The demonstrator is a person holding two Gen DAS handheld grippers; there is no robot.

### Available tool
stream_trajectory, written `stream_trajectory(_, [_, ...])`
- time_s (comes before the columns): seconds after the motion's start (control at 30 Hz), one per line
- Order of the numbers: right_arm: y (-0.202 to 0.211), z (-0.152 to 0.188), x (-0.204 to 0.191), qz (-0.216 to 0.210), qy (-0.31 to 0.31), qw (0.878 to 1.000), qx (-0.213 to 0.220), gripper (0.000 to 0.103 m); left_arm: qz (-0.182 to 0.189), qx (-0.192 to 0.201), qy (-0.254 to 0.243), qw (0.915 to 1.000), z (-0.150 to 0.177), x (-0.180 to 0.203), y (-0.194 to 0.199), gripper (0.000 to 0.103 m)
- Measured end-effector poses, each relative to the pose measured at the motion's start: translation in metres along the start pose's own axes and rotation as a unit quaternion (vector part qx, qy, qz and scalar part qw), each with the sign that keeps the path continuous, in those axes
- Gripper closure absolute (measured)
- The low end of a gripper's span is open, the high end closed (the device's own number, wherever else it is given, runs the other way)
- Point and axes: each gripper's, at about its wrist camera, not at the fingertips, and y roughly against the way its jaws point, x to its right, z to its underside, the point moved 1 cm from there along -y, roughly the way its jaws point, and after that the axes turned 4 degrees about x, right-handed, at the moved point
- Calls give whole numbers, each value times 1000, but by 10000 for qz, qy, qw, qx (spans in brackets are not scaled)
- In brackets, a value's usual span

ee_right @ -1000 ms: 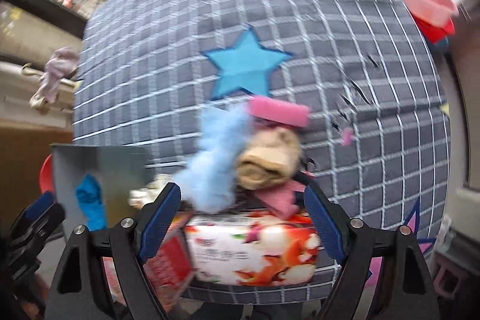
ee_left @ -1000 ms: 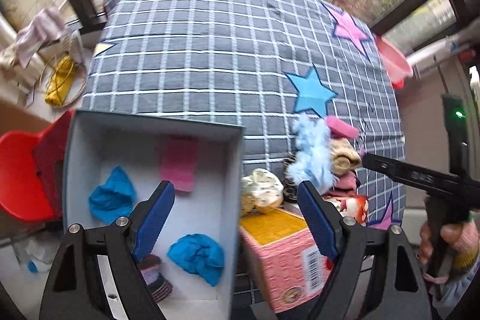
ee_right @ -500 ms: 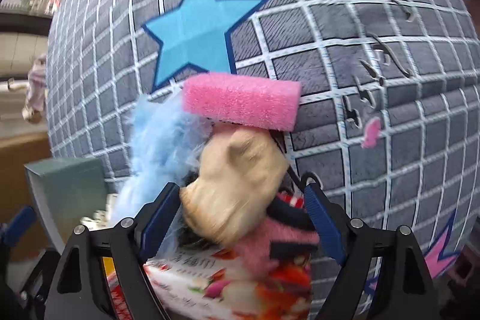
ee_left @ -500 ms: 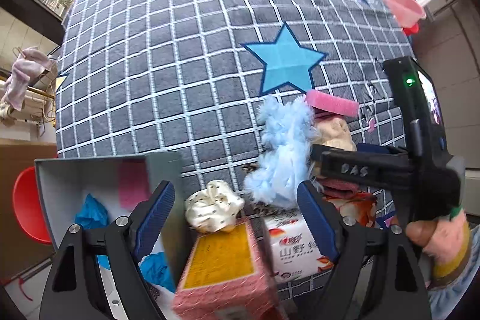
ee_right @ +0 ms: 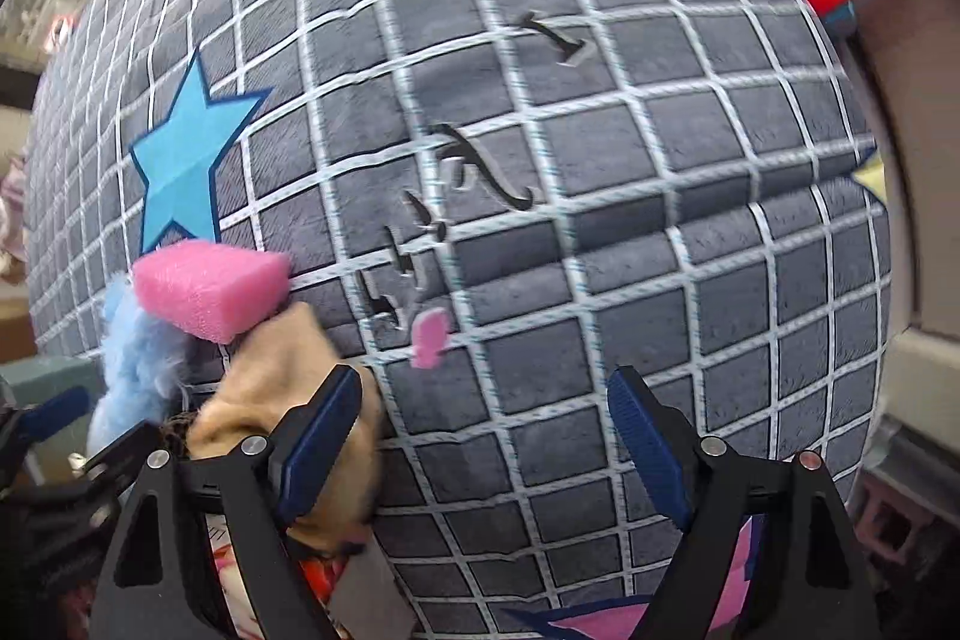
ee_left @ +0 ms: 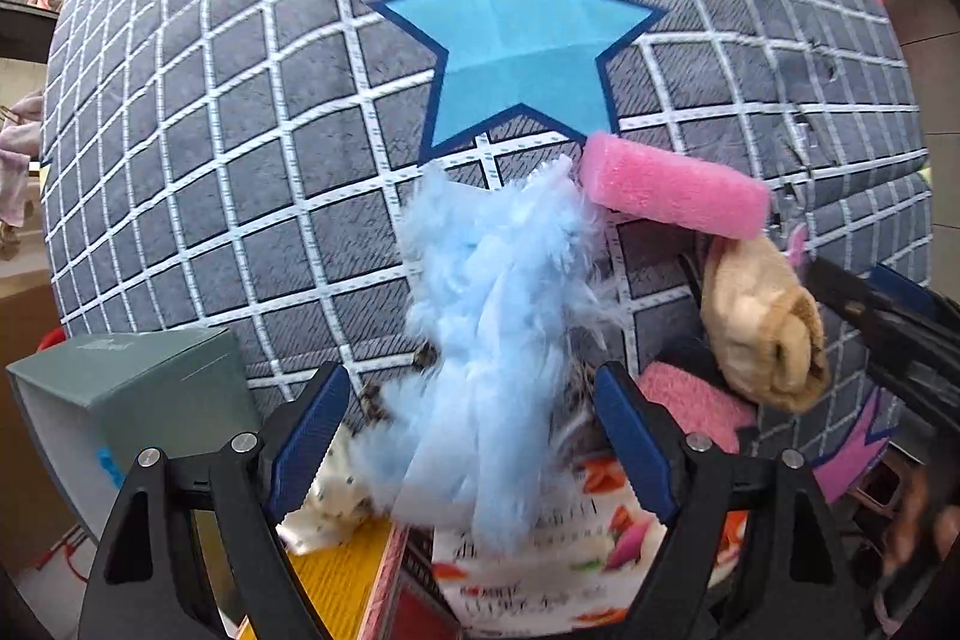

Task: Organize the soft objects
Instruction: 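Move both tools back to the pile of soft items, then carry the fluffy item and beige sock with both tools over the white box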

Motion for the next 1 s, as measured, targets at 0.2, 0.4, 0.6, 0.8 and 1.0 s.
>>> stream_trajectory(0.2, [9, 4, 17, -1137, -298, 9929, -170, 18, -133, -148, 85, 9998, -6, -6, -14, 17])
stream_trajectory(0.4, [-7, 7, -22, -1799, -522, 9806, -573, 18, -231, -300, 90, 9992, -12, -12, -25, 17])
stream_trajectory(0.6, [-29, 8, -38, -2057, -923, 9683, -1079, 37, -154, -486, -90, 9987, -21, -2, -35, 46])
stream_trajectory(0.8, [-26, 13, -34, -2286, -948, 9619, -1161, 70, 159, -195, 38, 9997, -23, 10, -21, 78])
stream_trajectory(1.0, [5, 9, -23, -2232, -769, 9689, -734, 70, 273, 527, 309, 9978, -21, -2, 24, 78])
